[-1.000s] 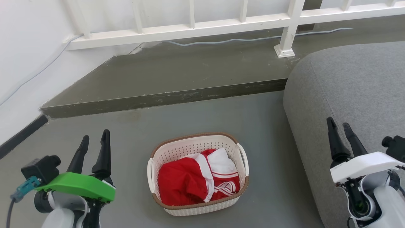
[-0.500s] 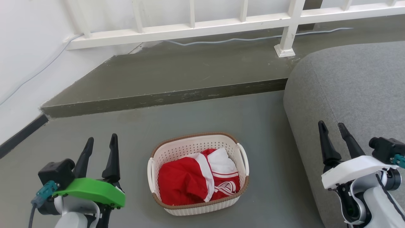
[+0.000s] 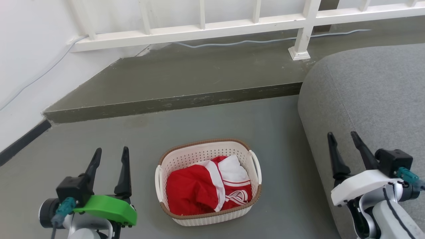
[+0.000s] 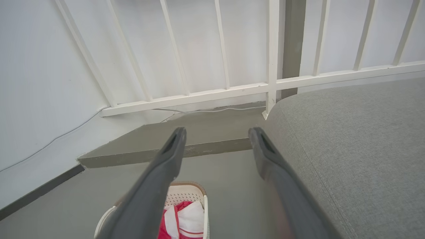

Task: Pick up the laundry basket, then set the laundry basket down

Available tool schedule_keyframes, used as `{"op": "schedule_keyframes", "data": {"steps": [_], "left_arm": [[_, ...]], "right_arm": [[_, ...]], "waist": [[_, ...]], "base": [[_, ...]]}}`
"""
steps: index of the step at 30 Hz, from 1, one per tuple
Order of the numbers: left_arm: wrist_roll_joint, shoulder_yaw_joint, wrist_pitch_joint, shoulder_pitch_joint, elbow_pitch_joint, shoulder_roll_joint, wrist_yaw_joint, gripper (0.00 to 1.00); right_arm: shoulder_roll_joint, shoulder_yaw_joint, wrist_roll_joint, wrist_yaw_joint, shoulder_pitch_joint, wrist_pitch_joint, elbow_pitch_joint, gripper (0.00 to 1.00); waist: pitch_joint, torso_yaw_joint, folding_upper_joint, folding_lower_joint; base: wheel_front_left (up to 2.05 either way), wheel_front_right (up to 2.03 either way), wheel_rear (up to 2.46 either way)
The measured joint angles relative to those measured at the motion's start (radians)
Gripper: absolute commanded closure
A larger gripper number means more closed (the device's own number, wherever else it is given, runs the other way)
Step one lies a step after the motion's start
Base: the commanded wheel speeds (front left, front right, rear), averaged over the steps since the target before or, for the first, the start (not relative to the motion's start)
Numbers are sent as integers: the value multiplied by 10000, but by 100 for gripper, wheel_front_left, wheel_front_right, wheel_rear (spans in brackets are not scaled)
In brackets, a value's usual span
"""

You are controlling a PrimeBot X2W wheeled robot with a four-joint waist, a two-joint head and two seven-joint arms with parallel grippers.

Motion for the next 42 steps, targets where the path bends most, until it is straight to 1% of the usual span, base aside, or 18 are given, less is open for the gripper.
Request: {"op": "schedule_keyframes", "data": {"steps": [2,4,7,9,14,17,33,42], "left_arm": [[240,-44,-75,0,31,0,81,0],[405,-77,-113,1,58,0,117,0],[696,-128,-171,3,105,2,174,0],[884,-182,-257,14,165,0,205,0],[1287,-272,-347,86,268,-4,251,0],[1296,-270,-347,116,370,-19,253,0],[1289,-263,-347,117,596,-109,253,0],[1290,-270,-347,106,510,-113,253,0]], "right_arm": [[-8,86,-263,-6,3,-19,40,0],[-25,188,-535,-82,5,-96,59,0],[-25,244,-665,-94,7,-182,86,0],[-25,290,-892,-173,8,-236,117,0],[-27,376,-1294,-184,10,-378,155,0],[-23,366,-1308,-259,10,-385,192,0],[2,295,-1308,-255,9,-385,336,0],[2,230,-1308,-255,-2,-387,263,0]], "waist": [[2,-4,0,0],[5,-8,0,0],[8,-11,0,0],[7,-13,0,0],[1,-17,0,0],[-4,-13,0,0],[-3,4,0,0],[393,21,0,0]], "base": [[0,0,0],[0,0,0],[0,0,0],[0,0,0],[0,0,0],[0,0,0],[0,0,0],[0,0,0]]}}
